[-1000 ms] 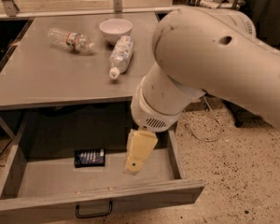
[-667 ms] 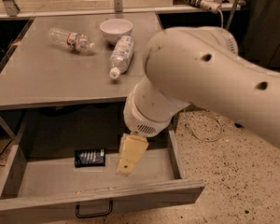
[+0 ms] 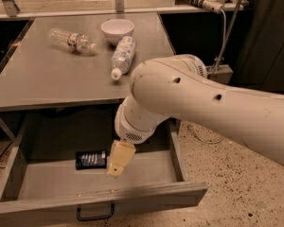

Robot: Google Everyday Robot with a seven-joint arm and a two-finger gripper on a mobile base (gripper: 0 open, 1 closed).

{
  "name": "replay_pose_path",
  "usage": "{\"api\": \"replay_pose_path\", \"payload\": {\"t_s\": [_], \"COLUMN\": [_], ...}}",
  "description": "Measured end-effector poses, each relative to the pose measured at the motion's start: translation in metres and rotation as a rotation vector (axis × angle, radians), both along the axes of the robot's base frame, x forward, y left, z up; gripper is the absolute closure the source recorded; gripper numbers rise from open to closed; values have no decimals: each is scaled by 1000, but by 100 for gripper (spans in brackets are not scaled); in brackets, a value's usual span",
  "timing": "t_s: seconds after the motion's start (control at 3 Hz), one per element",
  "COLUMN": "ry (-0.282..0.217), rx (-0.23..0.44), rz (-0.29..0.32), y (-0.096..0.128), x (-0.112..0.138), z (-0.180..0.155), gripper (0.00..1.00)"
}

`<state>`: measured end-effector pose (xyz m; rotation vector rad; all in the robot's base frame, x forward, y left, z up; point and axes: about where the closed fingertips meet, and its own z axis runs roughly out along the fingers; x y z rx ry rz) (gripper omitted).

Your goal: Pick rxbar blueberry from top drawer and place on counter

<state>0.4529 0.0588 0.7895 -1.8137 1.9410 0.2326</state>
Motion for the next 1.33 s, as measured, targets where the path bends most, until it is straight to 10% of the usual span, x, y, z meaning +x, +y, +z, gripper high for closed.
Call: {"api": "replay_pose_path", "payload": {"t_s": [1.33], "ry": [-19], "rx": [139], "rz": [28], "y": [78], "x": [17], "z": [-76], "gripper": [0]}}
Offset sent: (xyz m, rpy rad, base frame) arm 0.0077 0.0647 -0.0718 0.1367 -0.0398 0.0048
